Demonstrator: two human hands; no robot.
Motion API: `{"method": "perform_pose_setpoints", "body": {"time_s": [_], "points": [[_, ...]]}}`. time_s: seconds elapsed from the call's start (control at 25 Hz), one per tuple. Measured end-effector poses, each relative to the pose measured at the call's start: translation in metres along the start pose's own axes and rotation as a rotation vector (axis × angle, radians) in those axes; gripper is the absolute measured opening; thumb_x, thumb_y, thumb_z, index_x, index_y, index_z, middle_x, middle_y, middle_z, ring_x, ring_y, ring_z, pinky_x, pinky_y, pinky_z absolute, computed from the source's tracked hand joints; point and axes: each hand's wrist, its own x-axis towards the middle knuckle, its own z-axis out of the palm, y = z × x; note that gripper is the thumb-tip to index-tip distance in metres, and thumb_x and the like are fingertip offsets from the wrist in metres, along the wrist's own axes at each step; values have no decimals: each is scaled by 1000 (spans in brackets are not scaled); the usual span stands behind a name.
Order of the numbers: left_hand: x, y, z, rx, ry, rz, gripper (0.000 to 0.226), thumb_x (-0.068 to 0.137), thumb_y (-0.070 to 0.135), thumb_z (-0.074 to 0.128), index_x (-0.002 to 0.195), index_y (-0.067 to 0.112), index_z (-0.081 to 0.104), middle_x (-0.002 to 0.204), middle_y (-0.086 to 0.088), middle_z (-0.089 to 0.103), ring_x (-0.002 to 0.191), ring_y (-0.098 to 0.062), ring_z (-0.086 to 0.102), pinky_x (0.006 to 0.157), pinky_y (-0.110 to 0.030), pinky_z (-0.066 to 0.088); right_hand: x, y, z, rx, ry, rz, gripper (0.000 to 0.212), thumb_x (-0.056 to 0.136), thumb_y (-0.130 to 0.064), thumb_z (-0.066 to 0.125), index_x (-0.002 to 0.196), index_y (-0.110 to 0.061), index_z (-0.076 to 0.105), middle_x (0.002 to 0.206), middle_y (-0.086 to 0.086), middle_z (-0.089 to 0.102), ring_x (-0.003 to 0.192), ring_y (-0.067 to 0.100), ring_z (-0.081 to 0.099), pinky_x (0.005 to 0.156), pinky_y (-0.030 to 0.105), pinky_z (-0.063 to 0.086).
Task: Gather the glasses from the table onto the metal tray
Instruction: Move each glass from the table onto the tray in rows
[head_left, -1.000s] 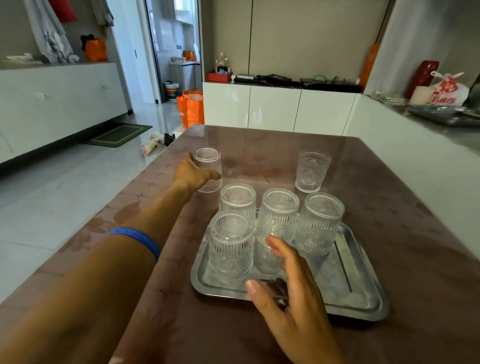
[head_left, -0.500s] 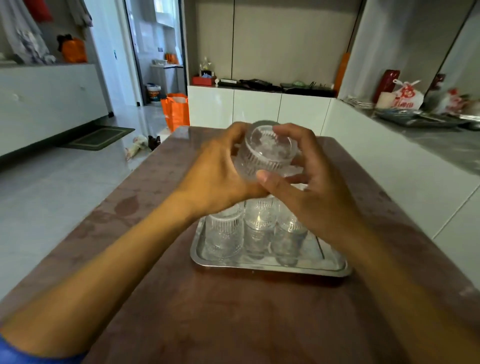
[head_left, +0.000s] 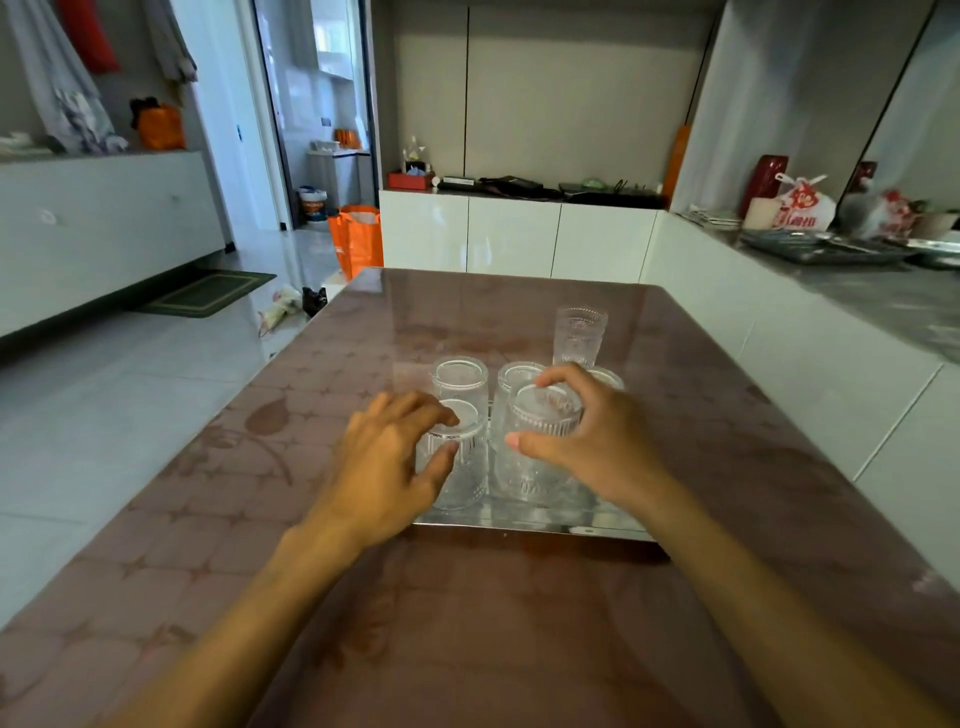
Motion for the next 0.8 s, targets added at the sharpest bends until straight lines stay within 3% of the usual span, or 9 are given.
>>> {"method": "perform_pose_setpoints", "body": {"time_s": [0.12, 0.32, 0.44, 0.52, 0.6, 0.72, 0.8], "points": [[0, -5, 5, -4, 15, 61, 26, 86, 32, 63, 105, 17, 71, 108, 1, 70, 98, -28, 62, 83, -49, 51, -5, 13, 22, -48, 16, -11, 56, 60, -63, 77, 105, -44, 51, 96, -28, 54, 82, -3, 54, 65, 7, 31], [0, -8, 7, -16, 7, 70, 28, 84, 30, 65, 108, 16, 70, 111, 1, 68, 102, -25, 59, 86, -46, 51, -6, 27, 33, -20, 28, -67, 58, 63, -63, 76, 109, -42, 49, 114, -16, 60, 94, 8, 58, 70, 23, 45], [-1, -6, 7, -13, 1, 74, 29, 85, 33, 63, 109, 16, 69, 111, 1, 67, 103, -23, 58, 88, -43, 50, -11, 28, 34, -16, 3, -93, 61, 66, -60, 77, 115, -41, 46, 120, -14, 58, 99, 9, 57, 72, 24, 44], [-2, -6, 5, -54, 8, 52, 32, 88, 41, 59, 109, 19, 68, 112, 4, 66, 106, -18, 57, 92, -35, 47, -16, 28, 33, 1, 27, -106, 59, 71, -64, 70, 120, -39, 48, 123, -16, 56, 102, 6, 55, 75, 24, 45], [6, -8, 0, -135, 24, -16, 35, 91, 46, 54, 112, 20, 67, 115, 6, 64, 111, -14, 55, 95, -26, 43, -13, 29, 25, 39, 161, -108, 52, 78, -66, 60, 120, -35, 51, 120, -16, 58, 98, 5, 57, 72, 23, 48], [42, -13, -2, -199, 18, -85, 38, 93, 45, 51, 115, 18, 67, 120, 1, 66, 116, -19, 58, 100, -35, 46, 20, 36, -3, 53, 359, -82, 35, 92, -56, 51, 114, -30, 56, 110, -15, 61, 83, 0, 58, 62, 20, 48], [71, -13, 3, -221, -5, -122, 36, 95, 43, 52, 117, 20, 68, 123, -1, 67, 116, -20, 59, 95, -36, 47, 60, 51, -23, -19, 391, -53, 24, 95, -42, 51, 110, -26, 60, 98, -12, 64, 74, 0, 59, 57, 21, 45]]}}
